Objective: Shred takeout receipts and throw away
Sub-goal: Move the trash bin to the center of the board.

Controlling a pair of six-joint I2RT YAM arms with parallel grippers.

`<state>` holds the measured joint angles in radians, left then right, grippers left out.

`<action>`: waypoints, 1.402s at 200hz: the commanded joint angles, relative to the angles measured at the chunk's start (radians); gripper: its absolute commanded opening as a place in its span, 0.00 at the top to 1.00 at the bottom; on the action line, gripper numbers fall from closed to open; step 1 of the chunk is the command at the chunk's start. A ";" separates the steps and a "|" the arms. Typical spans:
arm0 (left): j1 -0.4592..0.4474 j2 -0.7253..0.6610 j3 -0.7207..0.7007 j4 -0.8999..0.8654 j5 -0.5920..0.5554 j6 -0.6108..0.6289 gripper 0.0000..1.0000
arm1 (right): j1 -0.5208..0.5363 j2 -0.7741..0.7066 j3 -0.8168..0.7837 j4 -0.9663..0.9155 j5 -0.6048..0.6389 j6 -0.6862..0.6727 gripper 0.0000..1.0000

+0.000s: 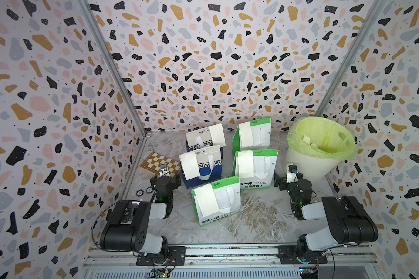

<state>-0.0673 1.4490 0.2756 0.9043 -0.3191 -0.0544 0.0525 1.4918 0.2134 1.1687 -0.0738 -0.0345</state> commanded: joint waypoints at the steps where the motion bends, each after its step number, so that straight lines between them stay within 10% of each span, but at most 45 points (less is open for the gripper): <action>1: -0.002 -0.008 0.023 0.009 0.014 0.006 0.00 | 0.004 -0.012 0.012 0.014 0.011 0.001 0.00; 140: -0.001 -0.002 0.024 0.019 0.009 0.012 0.00 | -0.007 -0.008 0.020 0.010 0.007 0.013 0.00; 171: -0.023 -0.055 0.010 0.011 -0.057 0.011 0.00 | 0.079 -0.125 0.083 -0.189 0.303 0.034 0.00; 214: -0.097 -0.454 0.045 -0.302 -0.183 0.040 0.00 | 0.045 -0.332 0.405 -0.999 0.382 0.516 0.00; 280: -0.095 -1.082 0.332 -1.276 0.156 -0.022 0.00 | 0.187 -0.455 0.751 -1.420 -0.041 0.400 0.04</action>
<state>-0.1635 0.4549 0.5426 0.0078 -0.3428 -0.0677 0.1726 1.0428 0.7437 0.0200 0.0158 0.3492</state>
